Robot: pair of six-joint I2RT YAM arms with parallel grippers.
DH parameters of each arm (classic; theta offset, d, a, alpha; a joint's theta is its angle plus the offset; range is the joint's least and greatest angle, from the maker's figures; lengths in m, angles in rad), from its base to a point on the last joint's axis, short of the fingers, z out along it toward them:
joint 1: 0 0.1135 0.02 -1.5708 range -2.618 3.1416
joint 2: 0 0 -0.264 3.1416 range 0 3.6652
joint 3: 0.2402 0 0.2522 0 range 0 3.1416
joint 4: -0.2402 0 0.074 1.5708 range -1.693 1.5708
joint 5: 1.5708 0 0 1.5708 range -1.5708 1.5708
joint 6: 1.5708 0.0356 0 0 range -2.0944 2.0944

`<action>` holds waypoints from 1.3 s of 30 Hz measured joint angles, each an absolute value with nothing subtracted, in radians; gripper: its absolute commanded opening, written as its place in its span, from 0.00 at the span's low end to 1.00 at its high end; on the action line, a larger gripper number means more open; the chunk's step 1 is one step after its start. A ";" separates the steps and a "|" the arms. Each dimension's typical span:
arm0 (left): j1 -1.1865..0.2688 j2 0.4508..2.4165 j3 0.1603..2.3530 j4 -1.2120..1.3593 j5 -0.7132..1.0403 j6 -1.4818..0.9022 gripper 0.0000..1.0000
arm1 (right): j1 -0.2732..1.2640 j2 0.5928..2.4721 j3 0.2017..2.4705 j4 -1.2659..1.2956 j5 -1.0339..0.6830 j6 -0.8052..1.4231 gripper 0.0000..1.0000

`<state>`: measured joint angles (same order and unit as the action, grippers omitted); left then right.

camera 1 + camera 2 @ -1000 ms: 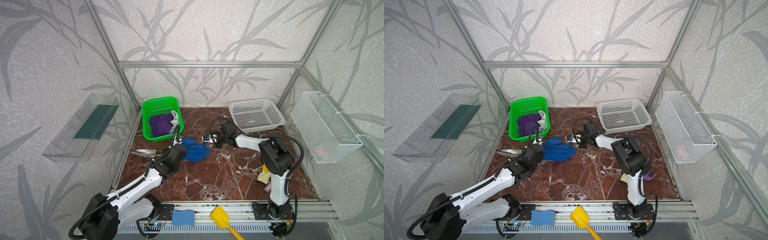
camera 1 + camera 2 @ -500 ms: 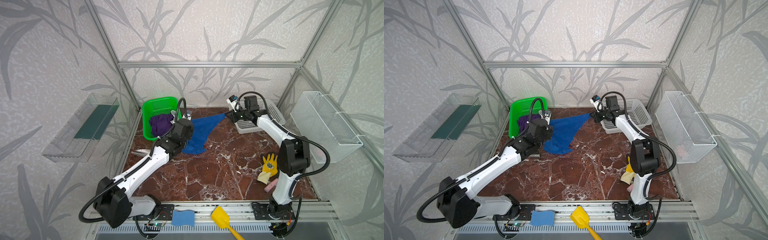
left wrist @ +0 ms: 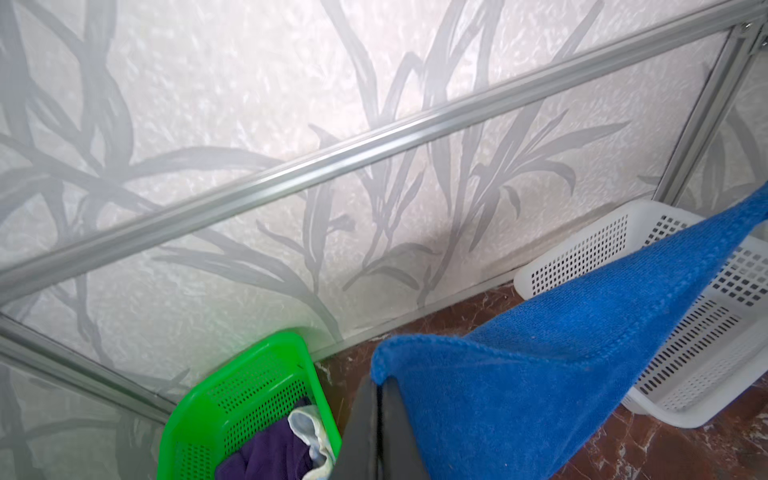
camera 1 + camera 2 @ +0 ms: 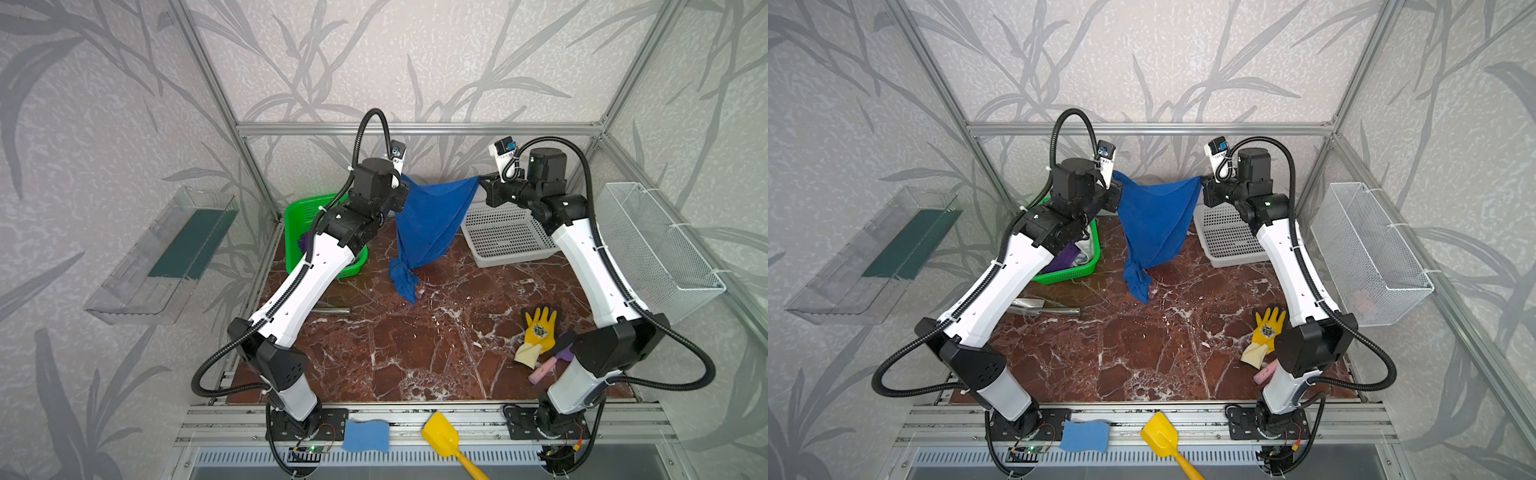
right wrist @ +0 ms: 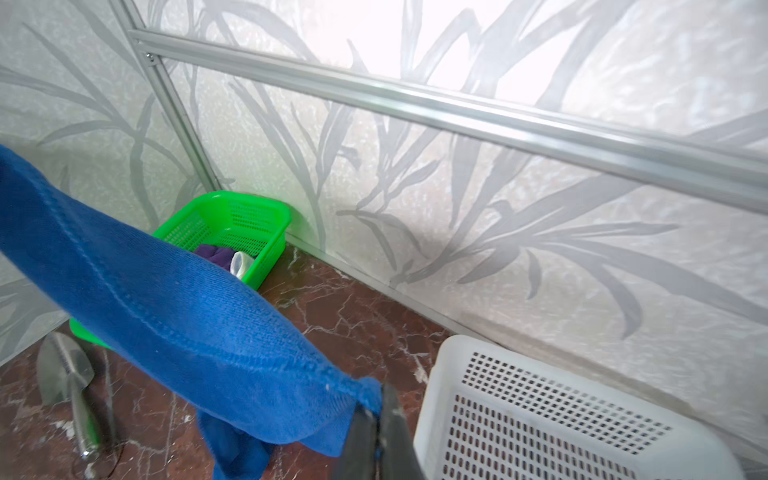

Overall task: Fold and stack the towels
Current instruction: 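Lift the blue towel high with both grippers, stretching it apart between them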

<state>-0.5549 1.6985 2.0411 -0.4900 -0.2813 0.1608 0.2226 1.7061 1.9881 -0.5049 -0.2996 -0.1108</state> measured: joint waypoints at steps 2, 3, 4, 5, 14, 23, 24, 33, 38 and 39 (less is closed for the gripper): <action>-0.555 1.712 2.116 -0.524 -0.276 0.179 0.00 | 0.222 1.694 2.019 -0.509 -0.274 -0.120 0.00; -0.555 1.713 2.134 -0.535 -0.273 0.187 0.00 | 0.223 1.688 2.028 -0.510 -0.266 -0.123 0.00; -0.555 1.713 2.151 -0.547 -0.271 0.194 0.00 | 0.223 1.680 2.041 -0.512 -0.258 -0.128 0.00; -0.555 1.711 2.164 -0.558 -0.270 0.204 0.00 | 0.223 1.674 2.047 -0.515 -0.253 -0.131 0.00; -0.555 1.641 2.133 -0.598 -0.246 0.242 0.00 | 0.223 1.582 2.066 -0.556 -0.218 -0.183 0.00; -0.556 1.398 2.069 -0.580 -0.103 0.233 0.00 | 0.223 1.401 2.009 -0.506 -0.276 -0.210 0.00; -0.556 1.374 2.059 -0.575 -0.093 0.232 0.00 | 0.223 1.384 2.000 -0.497 -0.294 -0.210 0.00; -0.557 1.134 1.882 -0.548 0.084 0.168 0.00 | 0.223 1.233 1.934 -0.452 -0.470 -0.174 0.00; -0.557 1.050 1.868 -0.546 0.172 0.121 0.00 | 0.223 1.150 1.939 -0.432 -0.568 -0.118 0.00; -0.557 1.039 1.869 -0.546 0.185 0.116 0.00 | 0.223 1.139 1.947 -0.430 -0.586 -0.105 0.00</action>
